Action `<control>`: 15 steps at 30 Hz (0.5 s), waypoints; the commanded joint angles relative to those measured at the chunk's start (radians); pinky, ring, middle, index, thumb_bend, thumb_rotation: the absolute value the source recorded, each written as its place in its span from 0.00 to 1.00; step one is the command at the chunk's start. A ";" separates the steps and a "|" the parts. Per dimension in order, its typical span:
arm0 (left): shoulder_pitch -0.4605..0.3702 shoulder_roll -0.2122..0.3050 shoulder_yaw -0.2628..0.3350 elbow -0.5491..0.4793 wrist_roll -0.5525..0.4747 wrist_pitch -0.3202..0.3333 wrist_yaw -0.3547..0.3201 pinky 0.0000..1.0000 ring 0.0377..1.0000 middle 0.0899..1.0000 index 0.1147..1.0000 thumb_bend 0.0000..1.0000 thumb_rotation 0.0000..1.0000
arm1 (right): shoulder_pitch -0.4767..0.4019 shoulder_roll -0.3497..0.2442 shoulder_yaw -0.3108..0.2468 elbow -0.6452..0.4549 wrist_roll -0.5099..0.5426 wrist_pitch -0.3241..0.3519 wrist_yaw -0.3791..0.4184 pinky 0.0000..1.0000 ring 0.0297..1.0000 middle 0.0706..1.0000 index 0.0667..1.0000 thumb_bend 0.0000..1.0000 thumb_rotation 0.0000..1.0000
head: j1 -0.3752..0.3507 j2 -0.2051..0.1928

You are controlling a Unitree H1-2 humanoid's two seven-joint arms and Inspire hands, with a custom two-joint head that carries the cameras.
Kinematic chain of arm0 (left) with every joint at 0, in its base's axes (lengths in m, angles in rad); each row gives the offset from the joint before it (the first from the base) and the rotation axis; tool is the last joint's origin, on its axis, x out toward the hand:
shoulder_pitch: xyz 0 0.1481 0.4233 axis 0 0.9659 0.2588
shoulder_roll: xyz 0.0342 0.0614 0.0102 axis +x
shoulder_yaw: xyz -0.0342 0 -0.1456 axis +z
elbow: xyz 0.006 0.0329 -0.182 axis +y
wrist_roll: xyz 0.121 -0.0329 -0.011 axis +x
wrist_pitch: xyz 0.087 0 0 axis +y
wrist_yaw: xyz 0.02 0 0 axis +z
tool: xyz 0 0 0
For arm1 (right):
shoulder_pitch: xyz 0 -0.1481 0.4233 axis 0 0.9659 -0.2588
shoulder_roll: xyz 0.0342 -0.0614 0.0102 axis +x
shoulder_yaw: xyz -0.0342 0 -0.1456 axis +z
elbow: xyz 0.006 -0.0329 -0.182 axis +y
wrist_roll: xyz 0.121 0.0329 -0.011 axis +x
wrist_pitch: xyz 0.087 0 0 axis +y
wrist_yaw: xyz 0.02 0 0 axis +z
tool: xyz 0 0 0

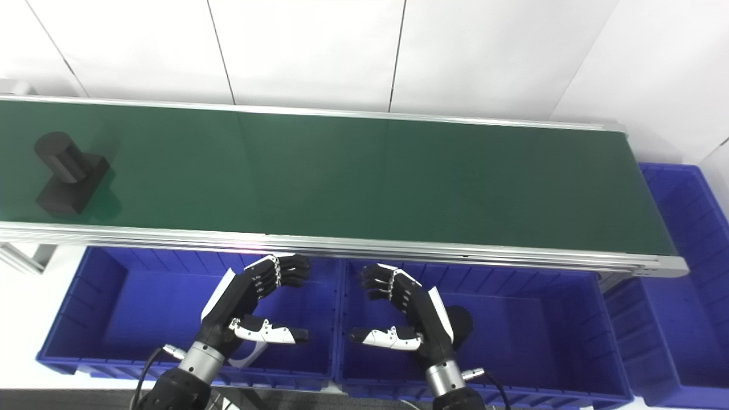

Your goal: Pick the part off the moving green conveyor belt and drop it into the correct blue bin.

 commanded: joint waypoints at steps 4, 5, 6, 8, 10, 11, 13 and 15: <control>-0.018 -0.006 0.002 0.008 0.004 -0.046 0.005 0.68 0.69 0.70 0.67 0.92 0.04 | -0.008 0.010 -0.003 -0.003 -0.003 -0.049 0.002 0.65 0.70 0.72 0.69 0.94 0.23 | 0.008 -0.031; -0.020 -0.006 0.001 0.020 0.009 -0.056 0.007 0.68 0.69 0.70 0.67 0.92 0.04 | -0.008 0.009 -0.002 0.004 -0.007 -0.049 0.000 0.65 0.70 0.72 0.69 0.94 0.23 | 0.015 -0.059; -0.021 -0.005 0.001 0.027 0.013 -0.061 0.008 0.68 0.70 0.71 0.67 0.91 0.05 | -0.008 0.009 -0.002 0.009 -0.010 -0.049 -0.002 0.65 0.70 0.72 0.69 0.94 0.23 | 0.015 -0.059; -0.023 -0.006 -0.001 0.045 0.008 -0.080 0.004 0.67 0.70 0.71 0.67 0.91 0.05 | -0.008 0.010 -0.003 0.018 -0.010 -0.049 -0.001 0.65 0.70 0.72 0.69 0.94 0.23 | 0.023 -0.078; -0.022 -0.010 0.000 0.058 0.013 -0.086 0.009 0.67 0.70 0.71 0.67 0.91 0.04 | -0.009 0.009 -0.005 0.029 -0.008 -0.049 0.002 0.65 0.70 0.72 0.69 0.94 0.23 | 0.040 -0.099; -0.023 -0.013 -0.001 0.067 0.016 -0.092 0.012 0.67 0.70 0.71 0.67 0.92 0.04 | -0.010 0.007 -0.006 0.035 -0.008 -0.049 0.003 0.65 0.70 0.72 0.69 0.93 0.23 | 0.066 -0.118; -0.025 -0.020 -0.004 0.086 0.021 -0.108 0.016 0.67 0.70 0.71 0.67 0.91 0.03 | -0.012 0.002 -0.009 0.048 -0.010 -0.049 0.002 0.65 0.70 0.72 0.69 0.93 0.23 | 0.100 -0.135; -0.028 -0.027 -0.008 0.103 0.031 -0.117 0.021 0.67 0.71 0.72 0.67 0.90 0.02 | -0.015 -0.005 -0.013 0.060 -0.012 -0.049 0.002 0.65 0.70 0.72 0.69 0.93 0.23 | 0.137 -0.152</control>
